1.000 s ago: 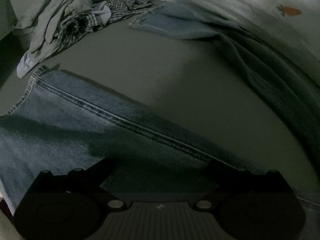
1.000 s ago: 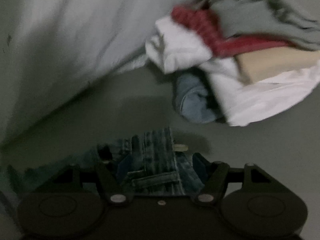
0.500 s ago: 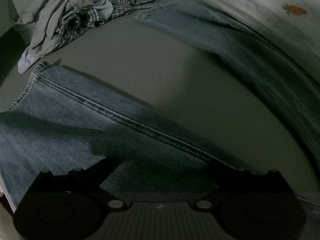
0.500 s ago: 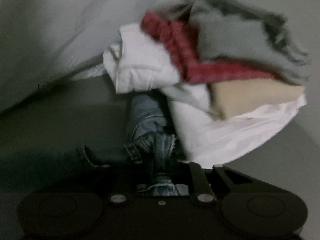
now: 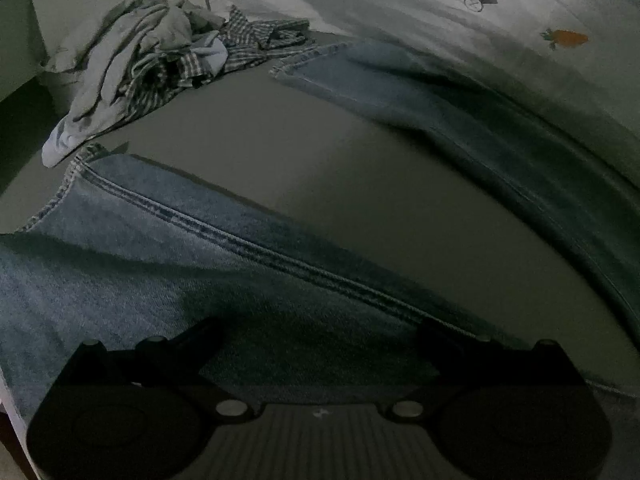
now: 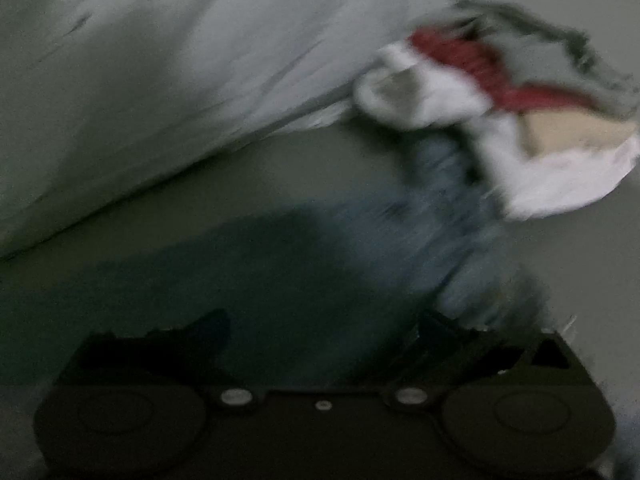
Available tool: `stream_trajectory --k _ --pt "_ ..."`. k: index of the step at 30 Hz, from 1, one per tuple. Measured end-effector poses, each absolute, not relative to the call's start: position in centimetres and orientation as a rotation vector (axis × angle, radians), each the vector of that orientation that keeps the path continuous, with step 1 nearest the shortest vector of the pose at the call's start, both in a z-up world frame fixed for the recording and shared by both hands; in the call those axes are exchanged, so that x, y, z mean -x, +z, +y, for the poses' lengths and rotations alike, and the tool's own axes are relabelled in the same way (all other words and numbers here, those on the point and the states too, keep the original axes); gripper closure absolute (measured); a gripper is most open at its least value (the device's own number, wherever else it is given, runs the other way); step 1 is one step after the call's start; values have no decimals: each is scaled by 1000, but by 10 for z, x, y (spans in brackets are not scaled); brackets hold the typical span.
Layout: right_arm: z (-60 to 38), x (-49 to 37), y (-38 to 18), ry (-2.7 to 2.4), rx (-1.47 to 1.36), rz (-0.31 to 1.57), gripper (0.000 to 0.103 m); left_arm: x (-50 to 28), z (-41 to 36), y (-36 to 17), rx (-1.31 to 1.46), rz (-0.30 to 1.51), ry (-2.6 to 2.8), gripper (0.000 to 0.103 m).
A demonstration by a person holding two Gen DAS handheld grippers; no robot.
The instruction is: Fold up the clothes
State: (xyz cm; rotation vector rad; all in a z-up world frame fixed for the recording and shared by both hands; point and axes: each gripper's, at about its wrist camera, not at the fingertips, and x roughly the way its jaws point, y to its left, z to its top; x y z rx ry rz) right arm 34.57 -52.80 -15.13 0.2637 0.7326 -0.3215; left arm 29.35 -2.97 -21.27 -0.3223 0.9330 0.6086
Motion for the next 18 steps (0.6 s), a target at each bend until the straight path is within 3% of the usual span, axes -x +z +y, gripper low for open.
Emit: stream_trajectory --k 4,10,18 --pt "-470 -331 -159 -373 -95 679 0 -291 -14 -206 350 971 507 0" --pt "-466 -323 -163 -464 -119 554 0 -270 30 -187 507 937 365 0" --pt "-452 -342 -170 -541 43 643 0 -316 116 -164 541 812 324 3"
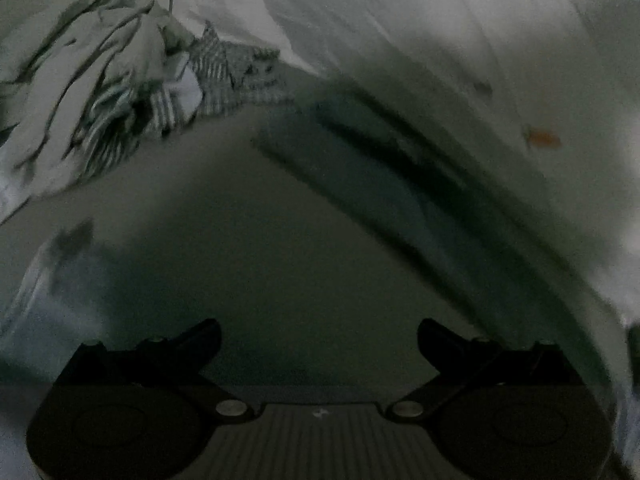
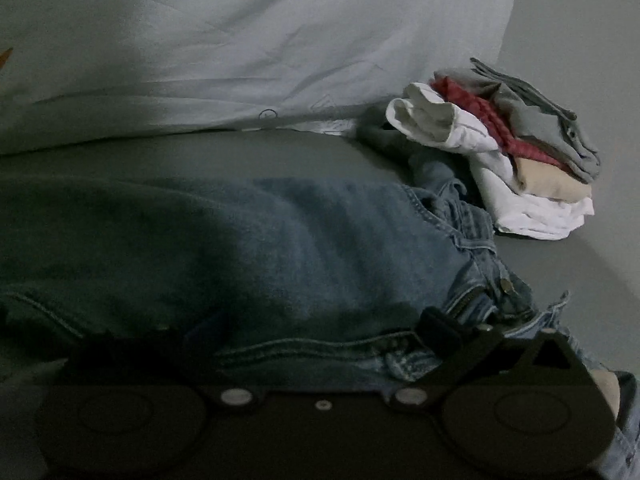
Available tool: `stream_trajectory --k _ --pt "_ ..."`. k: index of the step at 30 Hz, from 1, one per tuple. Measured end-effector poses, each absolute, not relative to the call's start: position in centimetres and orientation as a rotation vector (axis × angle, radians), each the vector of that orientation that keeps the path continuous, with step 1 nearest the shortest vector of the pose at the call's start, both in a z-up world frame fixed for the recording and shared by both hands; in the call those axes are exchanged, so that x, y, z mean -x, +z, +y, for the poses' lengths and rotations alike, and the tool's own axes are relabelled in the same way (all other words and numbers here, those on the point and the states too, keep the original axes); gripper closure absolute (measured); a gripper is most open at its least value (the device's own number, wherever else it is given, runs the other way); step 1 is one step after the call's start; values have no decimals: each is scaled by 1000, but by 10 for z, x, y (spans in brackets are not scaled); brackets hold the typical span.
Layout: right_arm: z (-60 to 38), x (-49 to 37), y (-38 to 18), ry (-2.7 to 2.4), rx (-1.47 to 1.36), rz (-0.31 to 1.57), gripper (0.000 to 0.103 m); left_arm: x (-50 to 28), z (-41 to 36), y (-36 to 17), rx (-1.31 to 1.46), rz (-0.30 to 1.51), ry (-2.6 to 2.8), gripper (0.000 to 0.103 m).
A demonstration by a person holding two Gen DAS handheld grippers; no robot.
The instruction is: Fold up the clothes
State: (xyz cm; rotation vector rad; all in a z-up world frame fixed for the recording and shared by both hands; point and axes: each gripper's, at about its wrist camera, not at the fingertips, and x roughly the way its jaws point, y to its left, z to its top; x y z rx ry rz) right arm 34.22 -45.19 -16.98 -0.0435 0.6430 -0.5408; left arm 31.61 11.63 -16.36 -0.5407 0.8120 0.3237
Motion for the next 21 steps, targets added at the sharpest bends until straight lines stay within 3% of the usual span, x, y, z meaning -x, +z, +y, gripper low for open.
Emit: stream_trajectory --k 2,4,5,14,15,16,18,21 --pt "-450 -342 -170 -544 52 646 0 -344 140 -168 564 800 316 11" --pt "-449 -341 -171 -545 54 646 0 -377 160 -173 554 795 310 29" --pt "-448 -341 -171 -546 55 646 0 -393 169 -176 534 791 320 30" --pt "-447 -342 -172 -550 58 649 0 -477 209 -202 488 721 483 23" --pt "-447 -343 -172 -551 57 649 0 -479 205 -203 474 713 488 29" --pt "-448 -343 -172 -552 56 649 0 -481 202 -204 461 705 494 54" --pt "-449 -343 -172 -552 51 649 0 -483 199 -204 418 712 538 84" --pt "-450 -343 -172 -551 45 648 0 -471 204 -195 470 680 542 85"
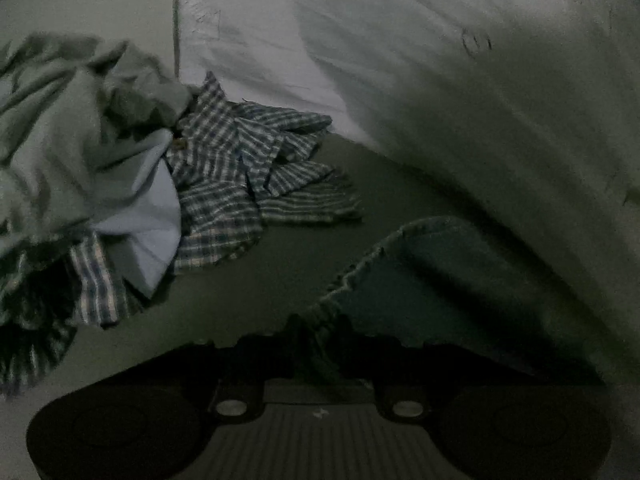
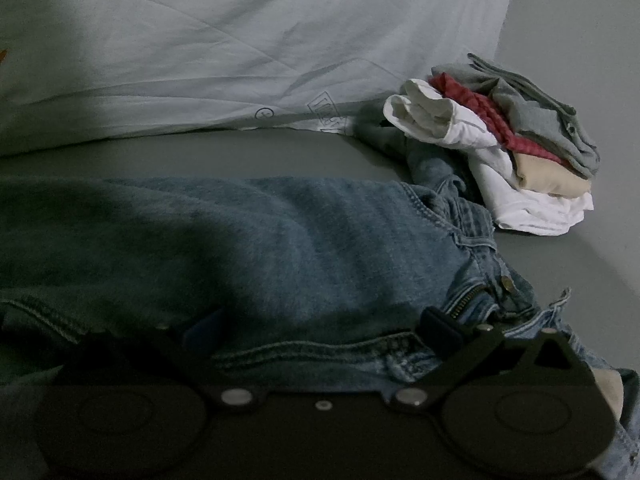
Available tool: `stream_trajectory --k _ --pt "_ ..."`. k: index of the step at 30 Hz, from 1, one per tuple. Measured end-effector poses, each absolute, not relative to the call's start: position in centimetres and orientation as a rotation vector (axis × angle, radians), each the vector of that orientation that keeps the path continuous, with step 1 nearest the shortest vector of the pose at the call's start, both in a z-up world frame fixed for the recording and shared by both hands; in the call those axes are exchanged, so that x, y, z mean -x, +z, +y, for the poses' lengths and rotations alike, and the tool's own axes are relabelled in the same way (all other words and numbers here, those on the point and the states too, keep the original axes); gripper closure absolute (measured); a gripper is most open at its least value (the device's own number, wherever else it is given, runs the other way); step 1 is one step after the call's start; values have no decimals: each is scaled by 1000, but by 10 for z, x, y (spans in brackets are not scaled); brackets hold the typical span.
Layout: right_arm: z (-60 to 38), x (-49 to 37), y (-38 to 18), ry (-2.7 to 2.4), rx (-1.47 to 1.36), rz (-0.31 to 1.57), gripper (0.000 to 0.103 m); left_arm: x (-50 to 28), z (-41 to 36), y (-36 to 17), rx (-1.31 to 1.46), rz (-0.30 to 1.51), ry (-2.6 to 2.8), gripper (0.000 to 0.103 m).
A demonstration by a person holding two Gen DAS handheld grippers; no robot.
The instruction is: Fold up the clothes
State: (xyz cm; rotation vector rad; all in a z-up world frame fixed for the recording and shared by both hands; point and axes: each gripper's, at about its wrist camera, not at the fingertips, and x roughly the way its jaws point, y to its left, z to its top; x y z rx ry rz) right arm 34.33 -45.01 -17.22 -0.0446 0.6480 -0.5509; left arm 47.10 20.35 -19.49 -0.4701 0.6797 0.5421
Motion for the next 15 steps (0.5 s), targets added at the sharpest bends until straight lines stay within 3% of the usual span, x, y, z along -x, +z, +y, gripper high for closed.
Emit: stream_trajectory --k 7,11,15 --pt "-452 -343 -172 -548 35 646 0 -427 198 -148 369 657 548 86" --pt "-452 -343 -172 -546 34 646 0 -406 203 -155 361 735 587 84" --pt "-452 -343 -172 -545 33 646 0 -398 206 -159 351 777 567 76"
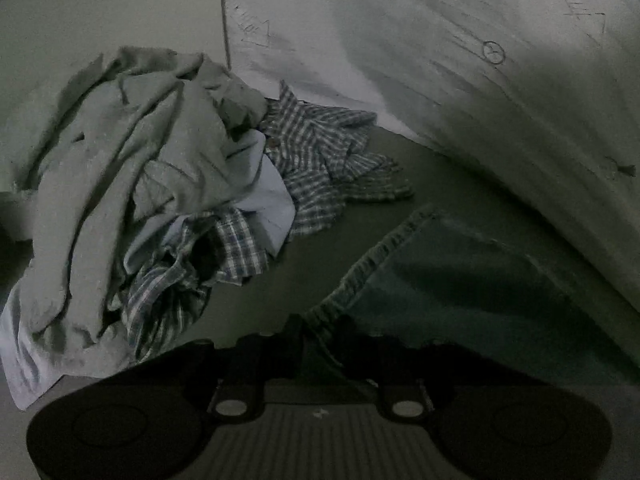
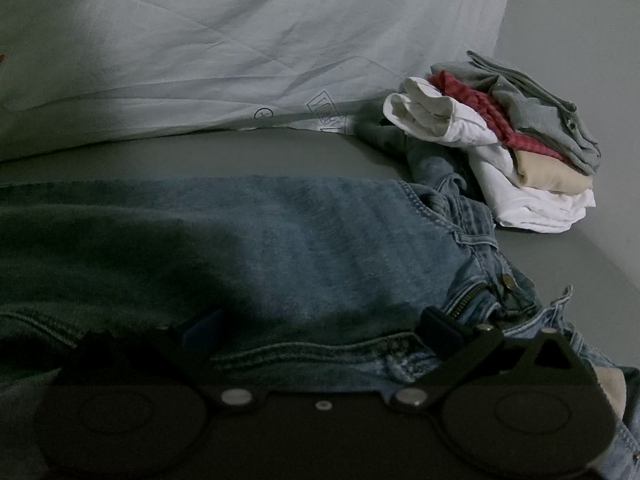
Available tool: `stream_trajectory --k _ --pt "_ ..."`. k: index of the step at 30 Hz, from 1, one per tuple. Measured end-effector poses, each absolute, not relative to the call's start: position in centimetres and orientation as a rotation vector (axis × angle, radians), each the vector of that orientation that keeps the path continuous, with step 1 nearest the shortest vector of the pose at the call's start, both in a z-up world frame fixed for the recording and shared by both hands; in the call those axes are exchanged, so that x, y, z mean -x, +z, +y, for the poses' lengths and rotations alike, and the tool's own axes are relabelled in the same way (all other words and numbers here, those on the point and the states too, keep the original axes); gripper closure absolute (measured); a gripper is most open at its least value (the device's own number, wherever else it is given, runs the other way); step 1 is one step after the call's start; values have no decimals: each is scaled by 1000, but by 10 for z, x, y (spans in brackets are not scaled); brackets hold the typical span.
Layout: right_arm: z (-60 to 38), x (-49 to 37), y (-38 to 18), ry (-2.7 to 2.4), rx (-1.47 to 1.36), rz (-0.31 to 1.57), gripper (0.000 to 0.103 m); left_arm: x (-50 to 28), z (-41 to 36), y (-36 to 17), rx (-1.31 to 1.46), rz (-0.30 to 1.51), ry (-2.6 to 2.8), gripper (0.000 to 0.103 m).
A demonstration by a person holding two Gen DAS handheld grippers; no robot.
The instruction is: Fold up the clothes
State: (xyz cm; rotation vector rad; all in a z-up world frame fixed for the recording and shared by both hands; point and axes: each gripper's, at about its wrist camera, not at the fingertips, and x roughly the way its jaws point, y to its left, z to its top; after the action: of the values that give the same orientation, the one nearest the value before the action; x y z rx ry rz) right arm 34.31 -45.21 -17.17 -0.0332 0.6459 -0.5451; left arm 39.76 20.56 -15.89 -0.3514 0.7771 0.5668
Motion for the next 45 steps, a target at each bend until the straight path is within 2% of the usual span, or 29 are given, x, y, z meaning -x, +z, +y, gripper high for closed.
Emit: stream_trajectory --k 2,4,8,10,17,18,19,20,21,27,31,32,33,35,37,39,43,45 --pt "-452 -343 -171 -544 33 645 0 -398 204 -152 310 758 562 67" --pt "-452 -343 -171 -544 34 645 0 -404 204 -142 259 728 544 51" --pt "-453 -343 -172 -545 36 646 0 -432 217 -138 287 707 362 47" --pt "-453 -344 -172 -545 37 646 0 -456 221 -147 267 713 321 35" --pt "-453 -344 -172 -544 39 647 0 -532 240 -196 287 793 180 34" --pt "-453 -344 -172 -543 39 647 0 -537 242 -201 288 808 171 35" --pt "-453 -343 -172 -544 39 647 0 -540 243 -204 283 820 165 41" --pt "-453 -343 -172 -543 39 647 0 -541 241 -203 261 822 160 58" --pt "-453 -343 -172 -542 39 647 0 -542 239 -202 227 830 168 98" --pt "-454 -343 -172 -540 38 646 0 -536 239 -174 167 737 280 97" --pt "-456 -342 -172 -538 35 646 0 -557 252 -185 265 765 356 96" --pt "-457 -342 -172 -537 34 646 0 -562 251 -191 282 800 377 95" --pt "-457 -342 -172 -537 34 646 0 -567 250 -197 296 830 412 90" --pt "-457 -341 -172 -536 33 646 0 -563 244 -196 307 821 485 85" --pt "-457 -341 -172 -536 33 647 0 -550 237 -185 325 781 508 68" --pt "-458 -341 -172 -534 31 647 0 -530 230 -169 368 731 482 59" --pt "-462 -342 -171 -522 11 653 0 -490 207 -148 421 699 399 50" --pt "-464 -343 -170 -513 -2 660 0 -462 185 -142 408 721 370 49"
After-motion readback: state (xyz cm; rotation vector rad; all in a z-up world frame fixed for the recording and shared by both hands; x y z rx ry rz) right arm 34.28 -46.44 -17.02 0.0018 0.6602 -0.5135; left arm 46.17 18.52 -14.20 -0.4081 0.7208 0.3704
